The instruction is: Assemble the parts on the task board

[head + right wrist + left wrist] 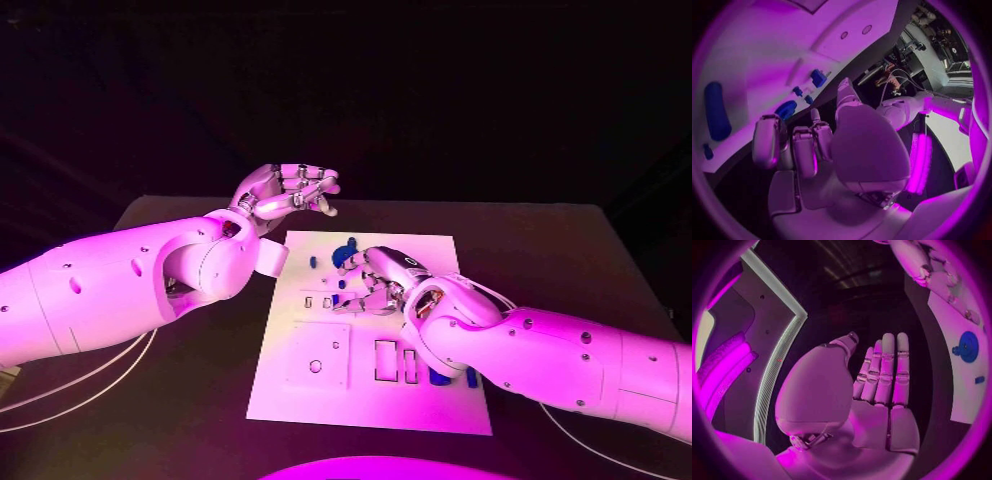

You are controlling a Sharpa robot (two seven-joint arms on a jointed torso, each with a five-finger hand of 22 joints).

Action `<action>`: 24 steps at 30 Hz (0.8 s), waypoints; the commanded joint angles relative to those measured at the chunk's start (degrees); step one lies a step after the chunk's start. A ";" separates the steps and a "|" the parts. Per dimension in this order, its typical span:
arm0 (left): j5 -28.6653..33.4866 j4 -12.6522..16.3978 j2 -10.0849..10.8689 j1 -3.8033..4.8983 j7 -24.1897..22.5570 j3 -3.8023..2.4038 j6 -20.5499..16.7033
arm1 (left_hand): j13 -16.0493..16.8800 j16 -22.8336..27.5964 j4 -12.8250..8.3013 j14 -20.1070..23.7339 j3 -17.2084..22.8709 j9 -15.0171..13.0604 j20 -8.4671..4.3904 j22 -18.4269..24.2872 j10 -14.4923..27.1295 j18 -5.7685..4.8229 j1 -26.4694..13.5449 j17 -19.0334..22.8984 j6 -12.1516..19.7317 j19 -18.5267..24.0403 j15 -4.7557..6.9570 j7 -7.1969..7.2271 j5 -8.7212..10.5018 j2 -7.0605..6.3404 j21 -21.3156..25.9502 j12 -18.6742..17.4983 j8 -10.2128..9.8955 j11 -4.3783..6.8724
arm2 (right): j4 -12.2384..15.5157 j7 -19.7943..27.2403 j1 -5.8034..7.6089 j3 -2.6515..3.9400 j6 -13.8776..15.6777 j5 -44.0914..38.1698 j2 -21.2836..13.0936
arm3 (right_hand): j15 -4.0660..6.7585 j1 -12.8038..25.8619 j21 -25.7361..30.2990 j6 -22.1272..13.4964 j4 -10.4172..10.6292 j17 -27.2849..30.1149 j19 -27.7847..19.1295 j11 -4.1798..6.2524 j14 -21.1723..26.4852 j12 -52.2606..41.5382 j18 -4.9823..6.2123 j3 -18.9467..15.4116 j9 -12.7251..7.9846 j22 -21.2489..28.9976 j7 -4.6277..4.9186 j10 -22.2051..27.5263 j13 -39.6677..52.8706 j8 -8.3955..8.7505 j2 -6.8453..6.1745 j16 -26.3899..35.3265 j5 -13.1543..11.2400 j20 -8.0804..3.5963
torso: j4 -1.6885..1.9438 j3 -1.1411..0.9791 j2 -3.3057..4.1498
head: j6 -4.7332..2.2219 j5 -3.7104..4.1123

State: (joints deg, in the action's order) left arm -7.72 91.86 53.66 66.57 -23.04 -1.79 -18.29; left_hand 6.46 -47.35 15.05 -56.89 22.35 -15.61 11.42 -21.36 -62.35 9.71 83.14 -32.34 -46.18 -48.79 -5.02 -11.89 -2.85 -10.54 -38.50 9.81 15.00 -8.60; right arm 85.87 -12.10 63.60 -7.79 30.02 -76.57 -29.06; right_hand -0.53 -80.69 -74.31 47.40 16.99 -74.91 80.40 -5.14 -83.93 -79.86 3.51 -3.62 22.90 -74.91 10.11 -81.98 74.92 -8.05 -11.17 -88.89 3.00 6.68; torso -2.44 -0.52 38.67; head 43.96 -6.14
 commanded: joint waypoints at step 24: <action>-45.11 -7.27 -0.99 4.33 43.45 0.72 26.58 | 49.19 -32.60 1.76 -26.31 -2.79 -12.79 -6.28 -33.88 -6.59 -2.80 -16.95 -37.33 -4.33 -18.00 6.46 5.74 -0.19 2.90 -34.30 57.53 18.31 6.60 | 10.27 19.33 6.10 1.49 4.46 33.21 -21.70 | -0.44 -2.53 7.68 0.67 -0.43 -5.96 -4.37 -0.08 -3.74 4.34 2.13 2.21 0.07 2.28 0.04 3.97 -0.02 0.25 5.04 2.38 6.08 0.33 | -1.33 -0.53 -2.56 | 2.13 -1.65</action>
State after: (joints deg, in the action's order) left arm -45.64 84.17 53.01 70.70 12.47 -1.11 2.28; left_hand 55.60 -79.69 16.83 -82.72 19.91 -28.24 5.12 -55.21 -68.73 7.90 66.91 -69.62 -50.61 -66.56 1.42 -6.60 -3.19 -7.68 -72.46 66.96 33.08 -1.96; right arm 96.53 3.11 69.62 -6.33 31.87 -52.47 -50.47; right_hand -0.73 -83.08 -67.55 47.68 16.54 -74.90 76.56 -5.24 -84.11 -76.35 4.96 -1.80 22.97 -73.25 10.26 -78.93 74.78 -7.96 -6.32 -86.86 8.56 7.07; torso -3.80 -0.98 36.33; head 45.99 -7.72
